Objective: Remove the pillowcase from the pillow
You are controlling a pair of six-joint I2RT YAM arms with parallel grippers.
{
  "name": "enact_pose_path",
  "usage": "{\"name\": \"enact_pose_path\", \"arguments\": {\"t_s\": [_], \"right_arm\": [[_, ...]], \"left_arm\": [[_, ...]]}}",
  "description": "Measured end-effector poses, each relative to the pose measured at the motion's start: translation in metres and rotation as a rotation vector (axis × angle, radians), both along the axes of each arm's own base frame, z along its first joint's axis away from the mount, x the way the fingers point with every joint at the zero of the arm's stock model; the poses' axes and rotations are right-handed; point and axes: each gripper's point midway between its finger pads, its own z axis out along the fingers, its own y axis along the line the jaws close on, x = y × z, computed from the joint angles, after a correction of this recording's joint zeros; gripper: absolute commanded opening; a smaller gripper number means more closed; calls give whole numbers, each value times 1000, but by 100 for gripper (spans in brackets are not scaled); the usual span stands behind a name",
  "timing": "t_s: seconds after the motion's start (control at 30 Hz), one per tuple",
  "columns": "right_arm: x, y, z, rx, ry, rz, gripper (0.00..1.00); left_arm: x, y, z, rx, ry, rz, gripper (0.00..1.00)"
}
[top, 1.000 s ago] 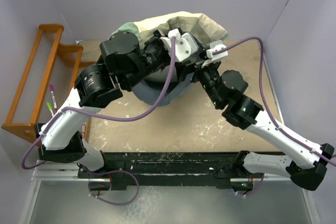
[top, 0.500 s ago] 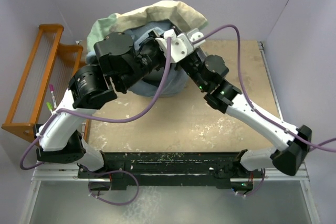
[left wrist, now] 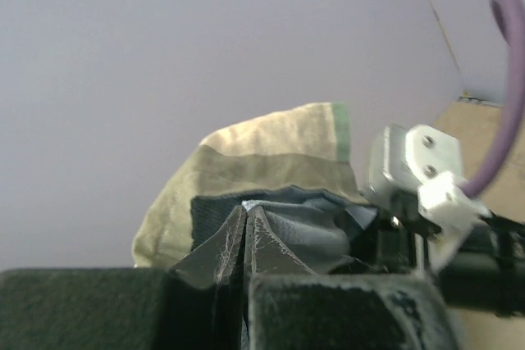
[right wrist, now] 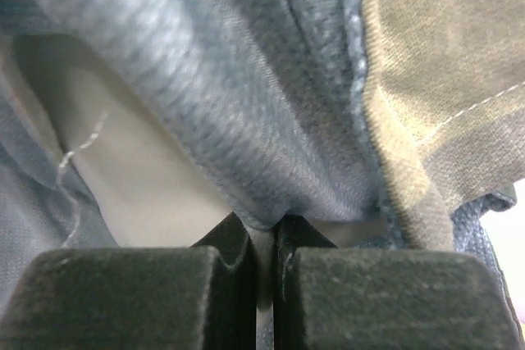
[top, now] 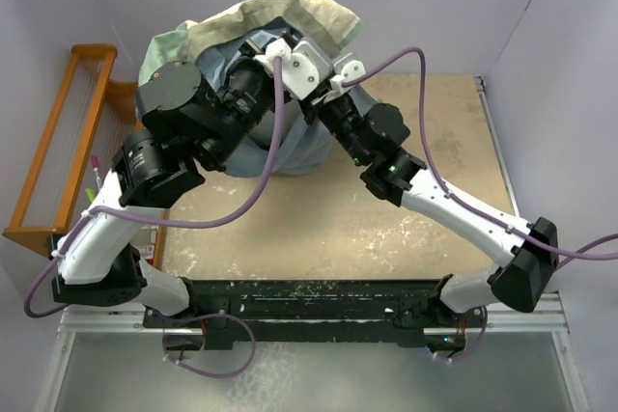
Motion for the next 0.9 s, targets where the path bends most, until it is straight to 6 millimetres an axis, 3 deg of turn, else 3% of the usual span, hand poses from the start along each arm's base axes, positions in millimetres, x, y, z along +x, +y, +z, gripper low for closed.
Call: {"name": "enact_pose_path", "arguments": {"t_s": [0.13, 0.33, 0.5, 0.73, 0.9], "right_arm": [[-20, 16, 4, 14, -10, 21, 0], [-68, 51, 10, 53, -31, 121, 0], [-94, 63, 6, 78, -33, 162, 0], [-118, 50, 0, 94, -21, 151, 0], [-121, 26, -8, 105, -1, 107, 0]], "left_arm": [[6, 4, 16, -39, -64, 52, 0], [16, 6, 38, -91, -141, 132, 0], [30, -1, 40, -97, -150, 172, 0], [91, 22, 30, -77, -135, 336, 0], [149, 31, -4, -21, -68, 416, 0]]}}
